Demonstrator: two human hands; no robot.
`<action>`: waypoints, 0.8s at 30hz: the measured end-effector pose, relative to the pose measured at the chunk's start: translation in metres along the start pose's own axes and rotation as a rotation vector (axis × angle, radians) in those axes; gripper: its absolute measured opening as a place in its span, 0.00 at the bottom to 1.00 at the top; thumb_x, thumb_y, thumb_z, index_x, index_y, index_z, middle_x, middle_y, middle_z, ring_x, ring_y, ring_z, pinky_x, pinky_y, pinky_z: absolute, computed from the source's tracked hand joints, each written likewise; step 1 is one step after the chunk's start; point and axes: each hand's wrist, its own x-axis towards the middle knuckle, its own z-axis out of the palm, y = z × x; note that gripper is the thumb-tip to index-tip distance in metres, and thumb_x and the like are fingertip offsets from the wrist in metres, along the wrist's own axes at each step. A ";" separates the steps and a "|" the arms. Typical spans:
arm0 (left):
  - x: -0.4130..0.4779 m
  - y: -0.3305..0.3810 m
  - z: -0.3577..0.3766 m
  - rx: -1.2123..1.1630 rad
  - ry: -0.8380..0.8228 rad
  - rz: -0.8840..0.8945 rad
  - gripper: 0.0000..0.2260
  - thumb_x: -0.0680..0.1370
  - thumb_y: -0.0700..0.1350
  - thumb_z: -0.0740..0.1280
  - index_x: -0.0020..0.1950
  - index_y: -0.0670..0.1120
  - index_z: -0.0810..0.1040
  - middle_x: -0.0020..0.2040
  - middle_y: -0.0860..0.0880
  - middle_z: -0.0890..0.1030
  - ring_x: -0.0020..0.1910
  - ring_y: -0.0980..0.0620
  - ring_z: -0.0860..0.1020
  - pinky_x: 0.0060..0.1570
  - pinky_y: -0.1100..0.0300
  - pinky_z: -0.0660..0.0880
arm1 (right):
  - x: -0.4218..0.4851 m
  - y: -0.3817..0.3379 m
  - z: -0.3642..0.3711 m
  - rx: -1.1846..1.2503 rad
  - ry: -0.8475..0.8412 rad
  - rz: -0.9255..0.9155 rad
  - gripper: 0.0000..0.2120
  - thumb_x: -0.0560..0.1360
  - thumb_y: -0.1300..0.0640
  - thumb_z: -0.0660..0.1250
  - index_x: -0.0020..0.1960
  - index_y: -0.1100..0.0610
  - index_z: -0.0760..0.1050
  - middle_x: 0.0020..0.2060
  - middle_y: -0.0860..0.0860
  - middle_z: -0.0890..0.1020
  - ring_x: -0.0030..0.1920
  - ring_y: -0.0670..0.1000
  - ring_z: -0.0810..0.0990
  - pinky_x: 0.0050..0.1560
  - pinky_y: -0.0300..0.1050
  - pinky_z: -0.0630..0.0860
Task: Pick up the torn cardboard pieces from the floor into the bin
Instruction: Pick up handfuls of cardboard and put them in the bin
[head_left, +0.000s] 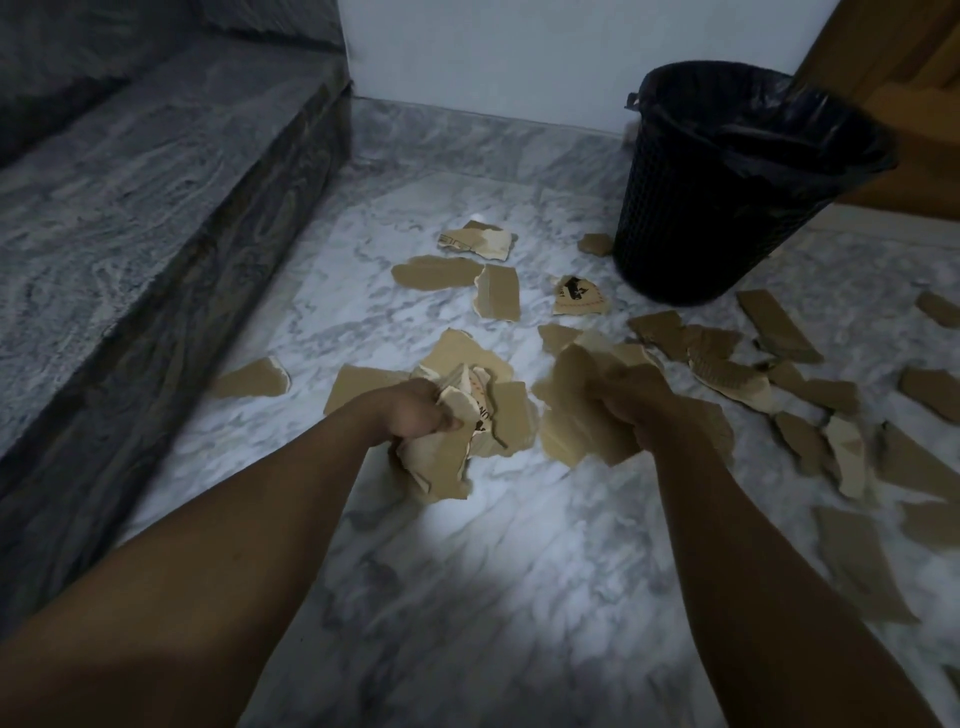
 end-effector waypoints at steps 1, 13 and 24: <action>0.004 0.008 0.001 0.033 -0.009 0.018 0.18 0.78 0.45 0.70 0.67 0.44 0.75 0.63 0.46 0.78 0.61 0.47 0.76 0.63 0.54 0.72 | 0.003 0.011 0.002 -0.016 -0.003 0.039 0.20 0.74 0.56 0.71 0.63 0.64 0.76 0.59 0.61 0.80 0.60 0.59 0.80 0.49 0.47 0.76; 0.057 0.069 0.075 0.730 0.030 -0.059 0.22 0.75 0.44 0.70 0.67 0.42 0.70 0.67 0.43 0.64 0.66 0.38 0.64 0.60 0.44 0.69 | 0.011 0.053 0.035 0.009 0.033 -0.066 0.30 0.63 0.54 0.81 0.61 0.63 0.78 0.54 0.58 0.83 0.54 0.57 0.82 0.53 0.51 0.80; 0.033 0.054 0.085 0.759 0.269 0.225 0.15 0.79 0.48 0.61 0.62 0.43 0.73 0.59 0.40 0.73 0.60 0.39 0.71 0.60 0.43 0.70 | 0.009 0.058 0.015 0.058 -0.043 -0.112 0.27 0.62 0.59 0.82 0.58 0.64 0.79 0.52 0.61 0.84 0.52 0.59 0.83 0.52 0.57 0.81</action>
